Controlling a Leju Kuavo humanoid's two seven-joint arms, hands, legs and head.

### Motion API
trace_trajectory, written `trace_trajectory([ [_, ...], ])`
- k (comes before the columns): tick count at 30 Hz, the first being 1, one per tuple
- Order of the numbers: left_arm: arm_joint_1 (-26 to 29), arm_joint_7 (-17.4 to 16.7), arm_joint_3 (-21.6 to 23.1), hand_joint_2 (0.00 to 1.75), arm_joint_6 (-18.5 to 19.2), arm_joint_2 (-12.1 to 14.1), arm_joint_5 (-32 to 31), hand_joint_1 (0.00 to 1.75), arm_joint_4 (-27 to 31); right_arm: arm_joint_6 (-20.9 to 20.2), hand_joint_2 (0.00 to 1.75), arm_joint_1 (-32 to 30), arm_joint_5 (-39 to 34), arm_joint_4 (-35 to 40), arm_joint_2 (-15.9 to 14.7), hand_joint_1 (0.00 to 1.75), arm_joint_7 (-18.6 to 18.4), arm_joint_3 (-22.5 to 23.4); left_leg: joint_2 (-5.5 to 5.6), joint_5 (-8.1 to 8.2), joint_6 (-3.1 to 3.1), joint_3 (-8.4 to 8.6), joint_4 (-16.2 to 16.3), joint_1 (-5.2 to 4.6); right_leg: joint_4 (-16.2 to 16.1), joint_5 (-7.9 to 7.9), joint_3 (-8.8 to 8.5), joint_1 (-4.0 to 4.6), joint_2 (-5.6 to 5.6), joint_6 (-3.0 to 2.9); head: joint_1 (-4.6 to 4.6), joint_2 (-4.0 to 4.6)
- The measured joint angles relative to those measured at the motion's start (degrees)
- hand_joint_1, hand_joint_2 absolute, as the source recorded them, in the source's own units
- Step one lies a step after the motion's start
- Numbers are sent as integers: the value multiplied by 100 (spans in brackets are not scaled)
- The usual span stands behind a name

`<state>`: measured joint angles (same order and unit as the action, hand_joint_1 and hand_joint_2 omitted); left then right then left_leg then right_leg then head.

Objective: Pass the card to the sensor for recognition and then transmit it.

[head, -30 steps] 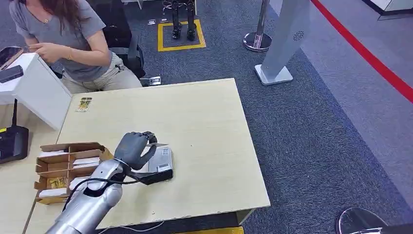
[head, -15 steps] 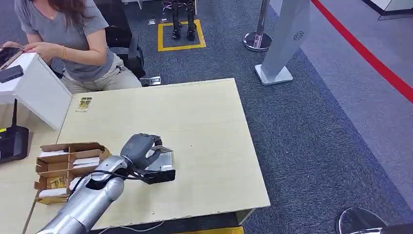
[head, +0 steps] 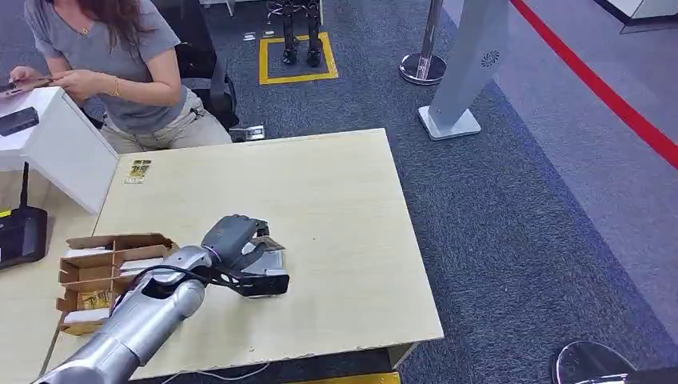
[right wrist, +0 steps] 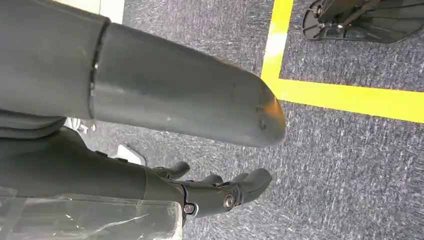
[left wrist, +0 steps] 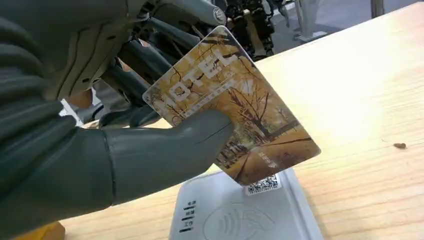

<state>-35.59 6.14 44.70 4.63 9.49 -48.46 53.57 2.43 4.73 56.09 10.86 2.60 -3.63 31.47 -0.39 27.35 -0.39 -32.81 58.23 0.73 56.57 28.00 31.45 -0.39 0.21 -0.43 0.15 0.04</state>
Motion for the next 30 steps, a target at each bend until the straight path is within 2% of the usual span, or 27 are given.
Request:
trace_trajectory([
  [3, 10, -122, 4, 175, -418, -2, -56, 175, -9, 4, 175, -2, 0, 0, -2, 0, 7, 35, 0, 0, 0, 0, 0, 0, 0, 0, 0, 0, 0, 0, 0, -2],
  [7, 61, -431, 2, 175, -1483, -2, -550, 175, 94, 28, 175, -7, 20, 0, 0, 0, 17, 103, 3, 0, 0, -3, 0, 0, 0, 1, 0, 0, 2, 1, 2, 0],
  [11, 214, -1133, -125, 175, -3238, 63, -2240, 175, 427, 37, 175, -13, 98, 0, 0, 0, 15, 129, 3, 1, 1, -5, 0, -1, 0, 1, 0, 0, 2, 1, 2, 0],
  [13, 341, -1294, -325, 175, -3867, 151, -2936, 175, 637, 37, 175, -6, 153, 0, 17, 0, 7, 129, 0, 1, 0, -4, -1, 0, 1, 1, 0, 0, 1, 1, 0, 0],
  [14, 408, -1331, -454, 175, -4045, 192, -3221, 175, 749, 37, 175, -7, 168, 0, 26, 0, 4, 129, 1, 1, 0, -3, -1, 0, 1, 1, 0, 0, 0, 1, -2, -2],
  [21, 648, -1351, -1327, 175, -4089, 488, -3639, 175, 1202, 33, 175, 23, 251, 0, 66, 0, -11, 129, 2, -2, -2, -3, -2, 5, 5, 1, -1, 2, 2, 0, -2, -2],
  [30, 662, -1062, -2540, 175, -4102, 996, -3539, 175, 1165, 26, 175, 25, 310, 0, 79, 0, -13, 131, 2, -2, -2, -3, -2, 5, 6, 2, 1, 2, 1, -1, 0, -2],
])
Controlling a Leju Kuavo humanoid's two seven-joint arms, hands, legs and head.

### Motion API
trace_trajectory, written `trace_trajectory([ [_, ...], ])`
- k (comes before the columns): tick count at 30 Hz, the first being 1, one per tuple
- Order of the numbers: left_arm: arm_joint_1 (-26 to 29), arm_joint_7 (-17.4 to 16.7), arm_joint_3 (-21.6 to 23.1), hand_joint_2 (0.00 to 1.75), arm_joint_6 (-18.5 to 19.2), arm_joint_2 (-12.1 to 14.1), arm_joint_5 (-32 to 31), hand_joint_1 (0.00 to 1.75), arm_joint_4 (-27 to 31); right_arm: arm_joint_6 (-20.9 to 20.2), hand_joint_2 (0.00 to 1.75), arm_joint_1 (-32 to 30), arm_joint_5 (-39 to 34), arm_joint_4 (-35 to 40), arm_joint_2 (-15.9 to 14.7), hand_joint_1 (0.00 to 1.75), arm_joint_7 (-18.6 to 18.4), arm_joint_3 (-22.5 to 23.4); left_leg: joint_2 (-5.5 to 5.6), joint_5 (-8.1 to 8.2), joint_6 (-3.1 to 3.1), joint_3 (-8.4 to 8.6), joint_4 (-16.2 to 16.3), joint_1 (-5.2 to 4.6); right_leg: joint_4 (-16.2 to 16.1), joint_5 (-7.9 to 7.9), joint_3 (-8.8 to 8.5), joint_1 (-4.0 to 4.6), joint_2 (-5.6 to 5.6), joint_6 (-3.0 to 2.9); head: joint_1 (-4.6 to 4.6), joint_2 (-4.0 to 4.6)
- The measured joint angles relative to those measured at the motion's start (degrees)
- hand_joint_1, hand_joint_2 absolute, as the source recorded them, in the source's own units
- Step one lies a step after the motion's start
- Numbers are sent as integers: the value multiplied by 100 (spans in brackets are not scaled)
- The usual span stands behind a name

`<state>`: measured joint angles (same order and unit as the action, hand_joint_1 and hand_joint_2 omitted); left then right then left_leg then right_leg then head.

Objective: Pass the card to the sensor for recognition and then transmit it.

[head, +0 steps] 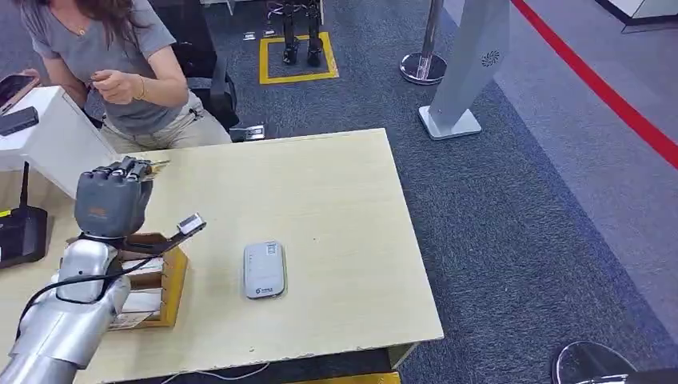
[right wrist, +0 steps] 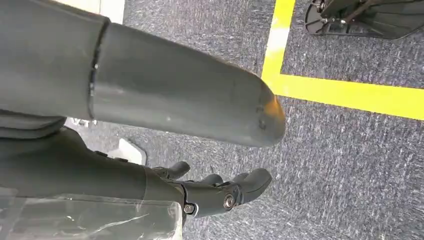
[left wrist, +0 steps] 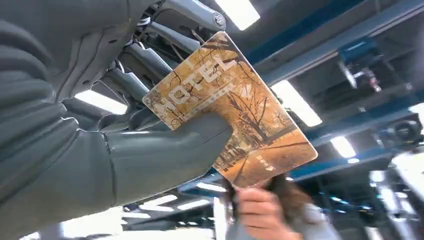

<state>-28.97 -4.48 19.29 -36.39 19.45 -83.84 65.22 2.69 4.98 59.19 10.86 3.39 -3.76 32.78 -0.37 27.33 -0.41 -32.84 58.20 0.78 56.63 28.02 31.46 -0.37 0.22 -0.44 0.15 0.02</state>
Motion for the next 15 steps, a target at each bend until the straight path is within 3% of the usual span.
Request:
trace_trajectory([
  [6, -19, 162, -602, 175, 0, 269, 5, 175, -164, -2, 175, -2, 22, 0, 0, 0, -7, 9, -1, 0, 0, 0, 0, -1, -1, 0, 2, 0, -1, 0, 0, 0],
  [15, -34, 300, -887, 175, 0, 361, 138, 175, -288, -2, 175, -1, 24, 0, 18, 0, -7, 22, -1, 0, 0, 0, 1, -4, -2, 0, 1, -1, -1, 0, 2, 0],
])
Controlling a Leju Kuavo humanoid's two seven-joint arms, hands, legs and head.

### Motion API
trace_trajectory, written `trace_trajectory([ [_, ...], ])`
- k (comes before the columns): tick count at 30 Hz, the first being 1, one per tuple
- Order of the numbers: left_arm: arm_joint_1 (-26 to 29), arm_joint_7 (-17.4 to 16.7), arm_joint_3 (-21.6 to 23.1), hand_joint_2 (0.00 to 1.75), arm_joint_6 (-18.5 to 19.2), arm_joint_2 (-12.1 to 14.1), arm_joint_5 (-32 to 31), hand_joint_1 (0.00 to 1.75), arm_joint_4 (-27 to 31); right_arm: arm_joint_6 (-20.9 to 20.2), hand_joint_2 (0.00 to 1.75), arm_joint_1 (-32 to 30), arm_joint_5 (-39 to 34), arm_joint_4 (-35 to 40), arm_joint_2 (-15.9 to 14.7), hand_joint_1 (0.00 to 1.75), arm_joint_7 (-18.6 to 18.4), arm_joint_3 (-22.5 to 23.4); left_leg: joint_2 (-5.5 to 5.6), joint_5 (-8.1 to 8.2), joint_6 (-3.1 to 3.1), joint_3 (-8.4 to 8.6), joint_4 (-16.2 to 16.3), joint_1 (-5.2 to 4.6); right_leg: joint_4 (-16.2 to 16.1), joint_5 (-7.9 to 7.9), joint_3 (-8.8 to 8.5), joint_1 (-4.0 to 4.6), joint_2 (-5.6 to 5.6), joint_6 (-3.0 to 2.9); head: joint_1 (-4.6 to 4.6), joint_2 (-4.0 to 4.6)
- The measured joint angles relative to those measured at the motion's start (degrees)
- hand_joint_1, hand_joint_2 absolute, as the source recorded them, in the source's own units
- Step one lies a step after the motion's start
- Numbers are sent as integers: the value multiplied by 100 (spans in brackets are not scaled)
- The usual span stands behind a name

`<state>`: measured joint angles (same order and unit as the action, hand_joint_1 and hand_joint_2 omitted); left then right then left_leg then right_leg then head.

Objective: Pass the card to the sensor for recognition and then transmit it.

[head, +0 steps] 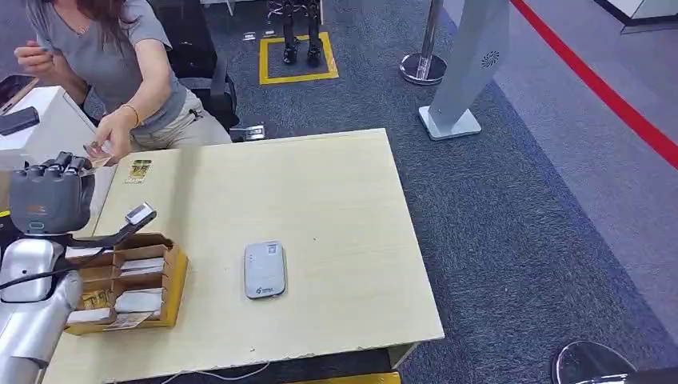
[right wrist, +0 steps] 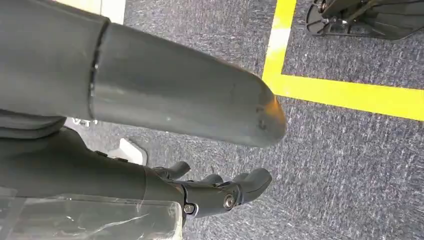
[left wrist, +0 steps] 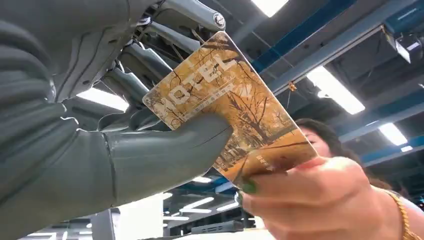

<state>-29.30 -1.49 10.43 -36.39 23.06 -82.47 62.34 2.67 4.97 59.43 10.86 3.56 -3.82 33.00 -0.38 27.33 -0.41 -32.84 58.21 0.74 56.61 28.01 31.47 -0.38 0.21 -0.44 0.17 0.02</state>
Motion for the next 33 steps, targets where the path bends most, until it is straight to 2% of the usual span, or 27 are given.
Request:
trace_trajectory([
  [4, -3, 48, -31, 175, 0, -2, 39, 175, -18, 0, 175, -1, 0, 0, 7, 0, 0, 9, 0, 0, 0, 0, 0, 0, 0, 0, 0, 0, 0, 0, -2, 2],
  [5, -2, 61, -37, 175, 0, -2, 57, 168, -18, 0, 175, -1, 0, 0, 9, 0, 0, 20, 0, 0, 0, 0, 0, 0, 0, 0, 0, 0, 0, 0, -2, 0],
  [6, -3, 63, -46, 175, 0, -2, 63, 86, -18, 0, 175, -1, 0, 0, 11, 0, 0, 37, -1, 0, 0, 0, 0, 0, 0, 0, 0, 0, -1, 0, -2, 0],
  [7, -3, 78, -55, 175, 0, -2, 77, 38, -20, 0, 175, -3, 0, 0, 11, 0, 0, 48, -2, 0, 0, 0, 0, 0, 0, 0, 1, 0, -1, 0, -2, 0],
  [8, -2, 100, -61, 175, 0, -2, 90, 0, -22, 0, 175, -5, 2, 0, 13, 0, -2, 52, -2, 0, 0, 0, 0, 0, 0, 0, 1, 0, -1, 0, -2, 0],
  [17, 72, 218, -218, 175, 0, -54, 164, 0, -11, 9, 175, -6, 24, 0, 13, 0, 0, 81, -1, 0, 0, 0, 0, 1, 0, 0, 0, 0, -1, 0, -2, 2],
  [26, 450, 343, -348, 175, -2, -155, 260, 0, 382, 39, 175, -29, 42, 0, 17, 0, 41, 111, -1, 1, 0, 0, 0, 0, -1, 0, 0, 0, -1, 0, -2, 0],
  [29, 605, 363, -348, 175, 0, -195, 578, 0, 564, 81, 175, -55, 28, 0, 22, 0, 77, 138, -1, 1, 0, 0, 0, 0, -2, 0, 1, -1, -1, 0, 0, 0],
  [33, 814, 510, -328, 175, 66, -262, 1354, 0, 918, 92, 175, -95, 9, 0, 24, 0, 101, 214, -1, 1, 0, 0, 0, 0, -3, 0, 3, 0, 0, 0, 0, 0],
])
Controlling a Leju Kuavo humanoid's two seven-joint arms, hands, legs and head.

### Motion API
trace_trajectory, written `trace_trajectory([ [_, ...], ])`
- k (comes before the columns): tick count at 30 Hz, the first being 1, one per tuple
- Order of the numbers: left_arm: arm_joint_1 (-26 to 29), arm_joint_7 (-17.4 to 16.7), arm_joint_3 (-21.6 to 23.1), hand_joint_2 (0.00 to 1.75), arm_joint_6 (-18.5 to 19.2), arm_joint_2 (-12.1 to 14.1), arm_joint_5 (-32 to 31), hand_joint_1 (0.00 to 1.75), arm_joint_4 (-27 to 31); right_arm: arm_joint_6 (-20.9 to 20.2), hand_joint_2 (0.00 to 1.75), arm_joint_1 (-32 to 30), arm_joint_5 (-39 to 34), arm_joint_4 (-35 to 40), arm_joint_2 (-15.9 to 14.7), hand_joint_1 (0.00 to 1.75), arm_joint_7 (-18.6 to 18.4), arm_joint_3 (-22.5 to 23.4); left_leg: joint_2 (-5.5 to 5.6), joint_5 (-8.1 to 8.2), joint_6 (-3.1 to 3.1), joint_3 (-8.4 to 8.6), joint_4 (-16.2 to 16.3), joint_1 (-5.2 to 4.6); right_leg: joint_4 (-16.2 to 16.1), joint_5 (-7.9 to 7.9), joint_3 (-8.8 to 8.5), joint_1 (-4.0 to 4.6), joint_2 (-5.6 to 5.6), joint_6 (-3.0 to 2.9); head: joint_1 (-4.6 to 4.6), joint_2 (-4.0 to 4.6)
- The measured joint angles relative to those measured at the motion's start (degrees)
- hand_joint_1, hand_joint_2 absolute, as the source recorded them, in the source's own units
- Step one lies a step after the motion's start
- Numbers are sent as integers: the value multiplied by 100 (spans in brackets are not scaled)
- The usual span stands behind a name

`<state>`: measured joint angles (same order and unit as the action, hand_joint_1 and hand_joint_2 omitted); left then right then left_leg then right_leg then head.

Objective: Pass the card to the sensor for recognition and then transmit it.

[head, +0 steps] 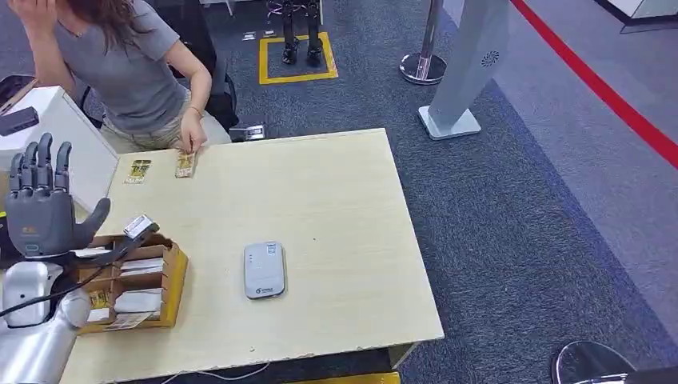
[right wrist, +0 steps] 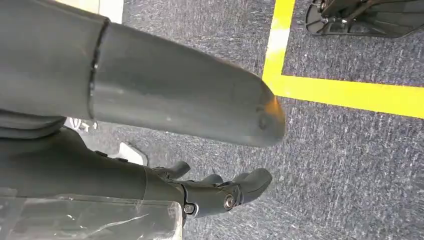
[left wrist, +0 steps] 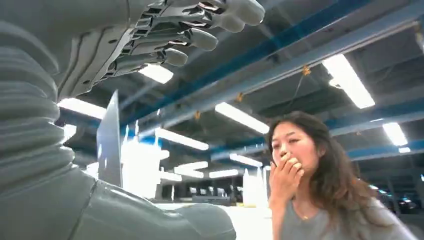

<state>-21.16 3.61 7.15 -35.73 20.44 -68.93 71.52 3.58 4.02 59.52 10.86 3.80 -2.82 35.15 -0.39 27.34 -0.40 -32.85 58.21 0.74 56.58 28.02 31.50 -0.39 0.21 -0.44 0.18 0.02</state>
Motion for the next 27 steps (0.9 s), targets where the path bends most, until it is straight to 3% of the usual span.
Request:
trace_trajectory([
  [5, 267, 477, 83, 175, 494, -66, 1690, 0, 673, -9, 175, -31, 15, 0, 0, 0, -4, 59, -4, 0, 0, 0, 0, 0, 0, 0, 0, 0, -3, 0, -2, 2],
  [9, 443, 832, 157, 175, 895, -107, 2564, 0, 1170, -20, 175, -38, 50, 0, 0, 0, 4, 91, -3, 0, 0, 0, 0, 0, -1, 0, 0, 0, -2, 0, -2, 0],
  [20, 981, 1241, 402, 175, 2025, -205, 3839, 0, 1975, -17, 175, -41, 55, 0, 7, 0, 44, 216, -4, 1, 1, 0, 0, -1, -1, 0, 0, 0, -3, 0, -2, 0],
  [27, 1538, 1278, 579, 175, 2605, -127, 4058, 0, 2356, -7, 175, -50, -24, 0, 7, 0, 37, 354, -5, 2, 1, 0, -1, -1, -1, 1, 0, 0, -4, 0, -2, 2],
])
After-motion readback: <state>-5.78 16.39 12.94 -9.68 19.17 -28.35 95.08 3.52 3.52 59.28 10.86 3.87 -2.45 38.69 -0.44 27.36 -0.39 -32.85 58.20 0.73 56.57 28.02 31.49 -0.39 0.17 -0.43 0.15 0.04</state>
